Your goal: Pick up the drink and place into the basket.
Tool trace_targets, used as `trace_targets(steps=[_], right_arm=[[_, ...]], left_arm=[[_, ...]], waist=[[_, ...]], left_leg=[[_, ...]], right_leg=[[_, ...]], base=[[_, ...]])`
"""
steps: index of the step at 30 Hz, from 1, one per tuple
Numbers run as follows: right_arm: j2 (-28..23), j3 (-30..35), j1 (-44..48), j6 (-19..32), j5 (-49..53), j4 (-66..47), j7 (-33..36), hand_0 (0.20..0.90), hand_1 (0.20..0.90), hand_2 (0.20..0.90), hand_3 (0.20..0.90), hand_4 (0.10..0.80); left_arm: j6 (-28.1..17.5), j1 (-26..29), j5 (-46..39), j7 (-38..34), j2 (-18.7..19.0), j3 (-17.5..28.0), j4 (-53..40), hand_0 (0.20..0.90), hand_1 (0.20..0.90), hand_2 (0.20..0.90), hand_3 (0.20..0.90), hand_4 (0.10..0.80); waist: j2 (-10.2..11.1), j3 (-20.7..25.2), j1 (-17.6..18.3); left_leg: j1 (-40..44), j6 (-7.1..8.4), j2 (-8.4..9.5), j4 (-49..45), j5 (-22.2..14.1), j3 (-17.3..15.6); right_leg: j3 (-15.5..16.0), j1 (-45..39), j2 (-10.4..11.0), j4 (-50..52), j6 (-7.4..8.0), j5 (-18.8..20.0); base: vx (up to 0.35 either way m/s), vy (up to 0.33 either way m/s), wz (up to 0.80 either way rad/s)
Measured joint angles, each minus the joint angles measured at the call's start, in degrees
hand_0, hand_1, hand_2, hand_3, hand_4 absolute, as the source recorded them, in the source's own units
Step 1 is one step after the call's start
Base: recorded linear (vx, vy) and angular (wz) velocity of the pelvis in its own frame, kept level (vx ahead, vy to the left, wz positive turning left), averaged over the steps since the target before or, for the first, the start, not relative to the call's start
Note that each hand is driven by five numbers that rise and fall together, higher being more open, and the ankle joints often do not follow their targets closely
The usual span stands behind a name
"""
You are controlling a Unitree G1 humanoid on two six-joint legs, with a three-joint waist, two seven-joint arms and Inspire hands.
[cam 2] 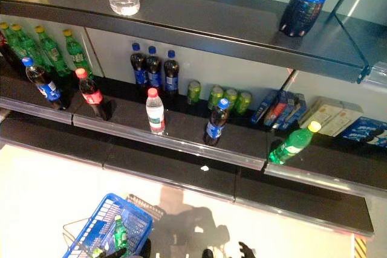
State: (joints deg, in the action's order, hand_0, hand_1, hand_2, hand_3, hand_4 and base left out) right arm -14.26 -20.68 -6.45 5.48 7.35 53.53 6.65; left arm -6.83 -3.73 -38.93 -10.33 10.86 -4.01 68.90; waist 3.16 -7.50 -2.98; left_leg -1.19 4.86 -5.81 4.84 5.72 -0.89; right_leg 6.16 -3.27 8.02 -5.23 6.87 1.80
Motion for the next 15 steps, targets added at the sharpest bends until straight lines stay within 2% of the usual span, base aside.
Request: trace_targets(steps=[4,6,8,15], right_arm=[[-1.03,-4.82,1.17,-0.63,-0.72,-11.51,-4.82,0.9,0.9,0.9,0.9,0.8],[-3.46,-7.33,0.84,-2.71,-0.7,-19.2,-6.51,0.9,0.9,0.9,0.9,0.8],[-7.07,-8.03,0.53,-4.05,-0.72,-29.32,-9.0,0.9,0.9,0.9,0.9,0.8],[-14.65,-6.88,0.62,-4.93,-0.33,-44.16,-15.18,0.9,0.9,0.9,0.9,0.8]], left_arm=[[0.79,0.99,3.69,-0.81,0.54,-1.9,-0.95,0.3,0.3,0.3,0.2,0.1],[1.44,0.84,3.9,-1.39,0.67,-2.18,-2.27,0.3,0.3,0.3,0.2,0.1],[1.52,0.4,4.77,-1.51,0.86,-2.16,-3.27,0.3,0.3,0.3,0.2,0.1],[1.51,-0.92,4.9,-1.34,1.5,-2.04,-4.09,0.3,0.3,0.3,0.2,0.1]], waist=[[-0.81,-0.51,-0.08],[-1.14,-0.77,-0.04],[-1.15,-0.77,0.09],[-0.14,-0.17,0.33]], left_leg=[[-0.01,1.13,-1.74,0.0,0.43,0.79],[-0.02,1.2,-1.8,0.0,0.45,1.21],[0.09,1.25,-1.77,0.0,0.46,1.44],[1.14,1.5,-1.74,0.01,0.5,1.3]], right_leg=[[1.37,-0.51,-1.8,-0.02,-0.95,-0.2],[1.43,-0.6,-1.96,-0.02,-1.3,0.01],[1.48,-0.82,-1.87,-0.02,-0.94,0.16],[1.37,-1.78,-1.77,-0.01,-0.88,0.03]], base=[[-0.017,-0.09,0.11],[-0.001,-0.018,0.02],[-0.001,-0.031,0.03],[0.0,0.0,0.0]])
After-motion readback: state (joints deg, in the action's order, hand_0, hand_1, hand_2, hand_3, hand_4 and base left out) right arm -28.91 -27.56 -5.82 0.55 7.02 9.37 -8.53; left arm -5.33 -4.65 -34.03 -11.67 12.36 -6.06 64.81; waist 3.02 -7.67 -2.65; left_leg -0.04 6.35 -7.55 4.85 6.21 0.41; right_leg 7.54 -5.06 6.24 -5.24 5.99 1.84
